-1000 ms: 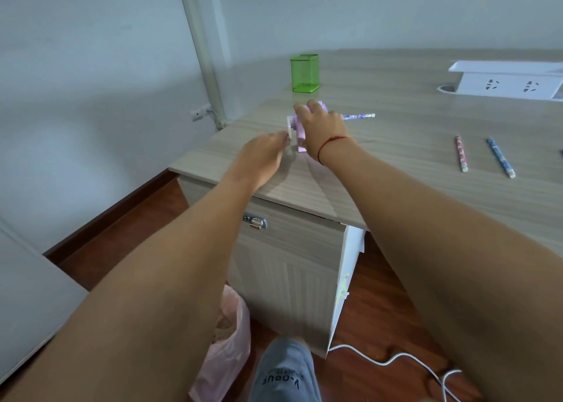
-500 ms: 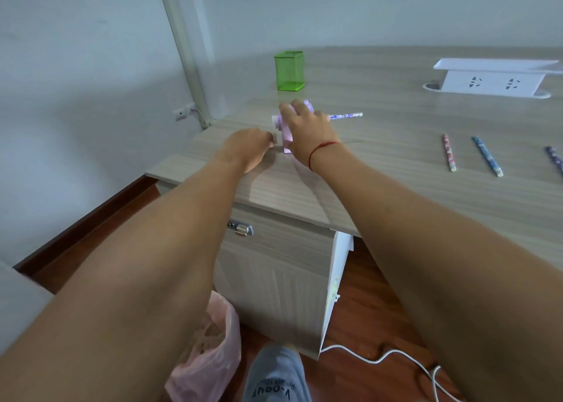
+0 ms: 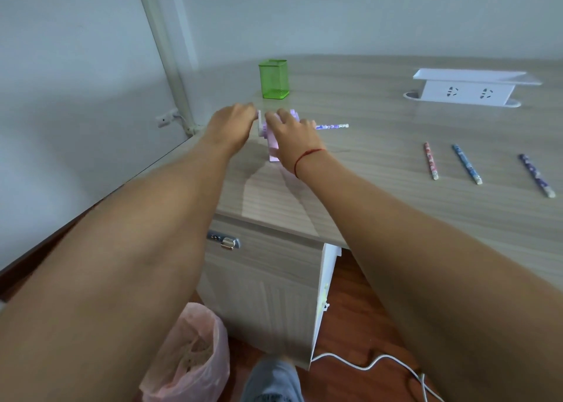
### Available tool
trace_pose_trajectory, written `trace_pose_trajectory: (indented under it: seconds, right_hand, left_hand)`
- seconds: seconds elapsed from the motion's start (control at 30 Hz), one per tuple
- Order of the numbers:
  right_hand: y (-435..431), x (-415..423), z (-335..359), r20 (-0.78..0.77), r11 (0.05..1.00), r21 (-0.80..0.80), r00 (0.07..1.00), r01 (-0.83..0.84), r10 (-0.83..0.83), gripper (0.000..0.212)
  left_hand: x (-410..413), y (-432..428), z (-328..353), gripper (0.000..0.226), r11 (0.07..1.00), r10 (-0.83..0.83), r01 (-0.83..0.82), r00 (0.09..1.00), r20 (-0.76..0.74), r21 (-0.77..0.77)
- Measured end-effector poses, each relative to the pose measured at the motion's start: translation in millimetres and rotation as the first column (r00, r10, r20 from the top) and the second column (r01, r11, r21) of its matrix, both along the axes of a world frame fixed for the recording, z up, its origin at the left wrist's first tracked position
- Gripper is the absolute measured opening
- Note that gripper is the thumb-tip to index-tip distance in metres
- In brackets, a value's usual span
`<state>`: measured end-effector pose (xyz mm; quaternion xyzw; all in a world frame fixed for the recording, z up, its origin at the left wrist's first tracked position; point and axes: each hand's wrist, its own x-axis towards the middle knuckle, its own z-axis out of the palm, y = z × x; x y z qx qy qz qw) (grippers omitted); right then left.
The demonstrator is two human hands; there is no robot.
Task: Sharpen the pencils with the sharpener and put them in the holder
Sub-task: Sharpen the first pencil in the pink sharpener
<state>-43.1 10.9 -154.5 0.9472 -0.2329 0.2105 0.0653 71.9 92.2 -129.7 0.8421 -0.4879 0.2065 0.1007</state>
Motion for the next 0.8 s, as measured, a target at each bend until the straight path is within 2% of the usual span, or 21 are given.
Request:
trace_pose_trajectory:
  seconds: [0.17,0.27,0.33,0.4,0.57,0.8]
  right_hand:
    - [2,1,9,-0.035,0.999,0.031,0.999,0.027,-0.025,0.054]
    - [5,0,8,-0.03,0.998,0.039,0.999,0.041,-0.04,0.051]
    - [6,1,8,-0.043,0.998,0.053,0.998,0.037,-0.035,0.058]
    - [3,3,6,-0.043,0.996,0.081,0.999,0.032,-0.029,0.064]
    - [-2,2,-5,0.056,0.994,0.07,0.996,-0.079,0.075,0.064]
    - [-8,9,0,0.018,0.988,0.135,0.997,-0.075,0.073,0.071]
  left_hand:
    - [-18,12,4,0.028,0.978,-0.081,0.068,0.995,-0.063,-0.195]
    - [-26,22,-2,0.032,0.959,-0.11,0.102,0.994,-0.014,-0.266]
    - [-30,33,-11,0.029,0.953,-0.125,0.129,0.992,0.035,-0.275]
    - [-37,42,-25,0.024,0.964,-0.123,0.128,0.992,0.035,-0.233]
    - [-48,44,-45,0.023,0.994,-0.08,0.072,0.991,-0.106,-0.078]
    - [-26,35,-42,0.03,0.993,-0.092,0.105,0.973,-0.211,0.048]
